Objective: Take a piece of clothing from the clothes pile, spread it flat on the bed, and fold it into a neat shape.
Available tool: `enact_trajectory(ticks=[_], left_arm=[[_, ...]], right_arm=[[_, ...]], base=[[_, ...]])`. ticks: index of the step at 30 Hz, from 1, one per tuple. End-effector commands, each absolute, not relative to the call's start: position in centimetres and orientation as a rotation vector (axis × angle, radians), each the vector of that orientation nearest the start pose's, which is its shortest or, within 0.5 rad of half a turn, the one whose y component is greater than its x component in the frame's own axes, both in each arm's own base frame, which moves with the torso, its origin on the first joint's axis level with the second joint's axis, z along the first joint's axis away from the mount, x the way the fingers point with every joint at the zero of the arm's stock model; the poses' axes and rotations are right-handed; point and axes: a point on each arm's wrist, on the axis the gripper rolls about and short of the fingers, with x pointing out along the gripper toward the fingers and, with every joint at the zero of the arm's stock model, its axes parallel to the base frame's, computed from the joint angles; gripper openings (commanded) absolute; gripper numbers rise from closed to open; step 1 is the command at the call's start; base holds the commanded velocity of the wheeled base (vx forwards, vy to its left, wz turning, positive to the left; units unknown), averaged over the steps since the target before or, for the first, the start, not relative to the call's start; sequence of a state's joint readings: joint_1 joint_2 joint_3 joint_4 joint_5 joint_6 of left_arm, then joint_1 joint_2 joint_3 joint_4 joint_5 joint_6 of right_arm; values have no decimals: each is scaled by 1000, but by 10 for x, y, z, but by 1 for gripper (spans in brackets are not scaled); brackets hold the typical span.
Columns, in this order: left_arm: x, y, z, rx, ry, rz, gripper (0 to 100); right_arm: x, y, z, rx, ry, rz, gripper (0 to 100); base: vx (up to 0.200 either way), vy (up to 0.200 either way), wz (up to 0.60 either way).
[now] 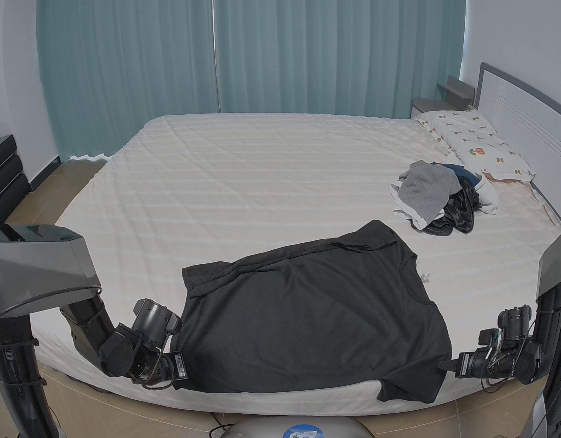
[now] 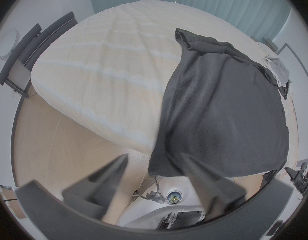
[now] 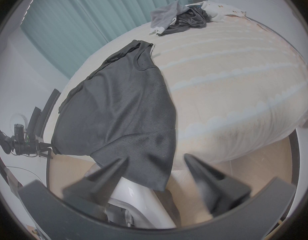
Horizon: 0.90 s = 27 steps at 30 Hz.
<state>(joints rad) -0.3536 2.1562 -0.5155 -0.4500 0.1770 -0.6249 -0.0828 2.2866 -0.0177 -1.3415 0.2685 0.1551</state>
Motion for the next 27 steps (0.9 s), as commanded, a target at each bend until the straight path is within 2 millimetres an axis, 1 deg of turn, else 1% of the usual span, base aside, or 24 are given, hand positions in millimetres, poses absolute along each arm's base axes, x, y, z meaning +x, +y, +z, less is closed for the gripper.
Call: enact_trajectory(ticks=[1,5,8,10,13,17,22,27], left_arm=[[254,-88,-23,-267,1119,212,100],[261,-82,-6,-323,1054,219,100],[273,-76,9,-397,982,236,100],[279,-75,16,-449,957,235,100],[280,-74,22,-481,951,208,100],[285,-72,24,-513,939,207,100],[291,-73,29,-614,935,191,100],[291,-73,28,-621,943,190,100]], right_arm=[[200,-8,-33,352,927,89,100],[202,-12,-17,395,844,70,100],[206,-12,-3,463,754,57,100],[209,-10,2,517,712,56,100],[212,-4,2,567,697,76,100],[214,2,0,593,696,91,100],[214,3,0,597,697,87,100],[214,3,0,597,700,87,100]], base=[[0,0,0],[0,0,0],[0,0,0],[0,0,0],[0,0,0],[0,0,0],[0,0,0],[0,0,0]])
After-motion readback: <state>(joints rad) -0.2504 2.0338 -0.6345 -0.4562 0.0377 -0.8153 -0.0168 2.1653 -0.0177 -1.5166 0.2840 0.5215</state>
